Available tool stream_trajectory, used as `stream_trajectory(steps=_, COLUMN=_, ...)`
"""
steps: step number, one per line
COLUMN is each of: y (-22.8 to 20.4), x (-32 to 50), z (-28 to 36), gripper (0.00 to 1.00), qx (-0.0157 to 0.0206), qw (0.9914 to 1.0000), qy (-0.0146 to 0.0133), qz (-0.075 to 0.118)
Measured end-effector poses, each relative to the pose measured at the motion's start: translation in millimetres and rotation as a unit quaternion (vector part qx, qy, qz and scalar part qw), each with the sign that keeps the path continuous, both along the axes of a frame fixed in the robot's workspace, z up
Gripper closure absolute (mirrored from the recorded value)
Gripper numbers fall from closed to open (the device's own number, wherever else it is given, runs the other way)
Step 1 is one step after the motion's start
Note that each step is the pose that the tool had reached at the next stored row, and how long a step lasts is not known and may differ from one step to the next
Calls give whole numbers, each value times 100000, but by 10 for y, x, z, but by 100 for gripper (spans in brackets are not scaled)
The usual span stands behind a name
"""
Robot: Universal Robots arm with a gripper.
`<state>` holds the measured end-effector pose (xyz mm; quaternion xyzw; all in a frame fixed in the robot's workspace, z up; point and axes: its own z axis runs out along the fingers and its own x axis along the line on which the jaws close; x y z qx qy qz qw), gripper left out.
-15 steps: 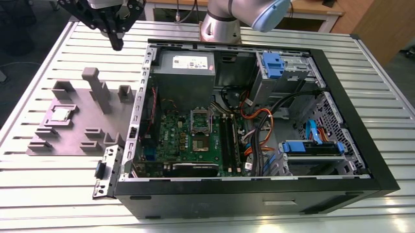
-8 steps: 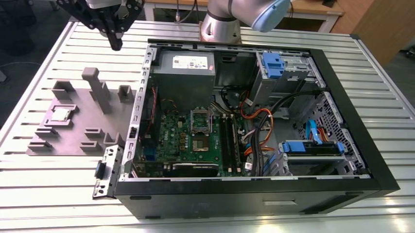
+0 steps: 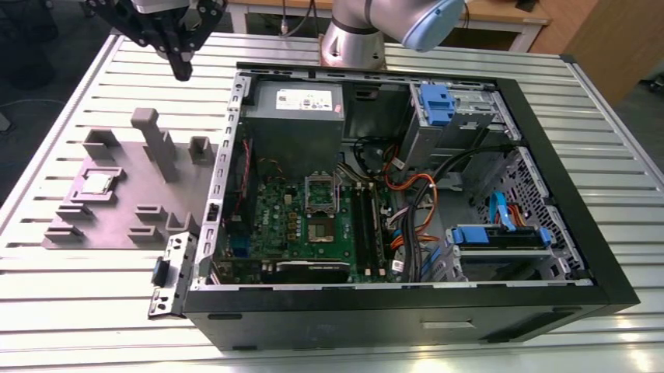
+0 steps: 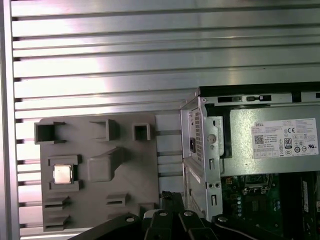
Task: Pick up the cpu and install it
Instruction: 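Reach for the cpu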
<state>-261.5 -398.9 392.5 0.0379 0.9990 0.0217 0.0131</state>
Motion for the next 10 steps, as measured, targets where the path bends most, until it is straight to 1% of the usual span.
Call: stream_trajectory(steps=10, y=0, x=-35, z=0, gripper=89, qx=-4, qw=100000, qy=3, qz=2)
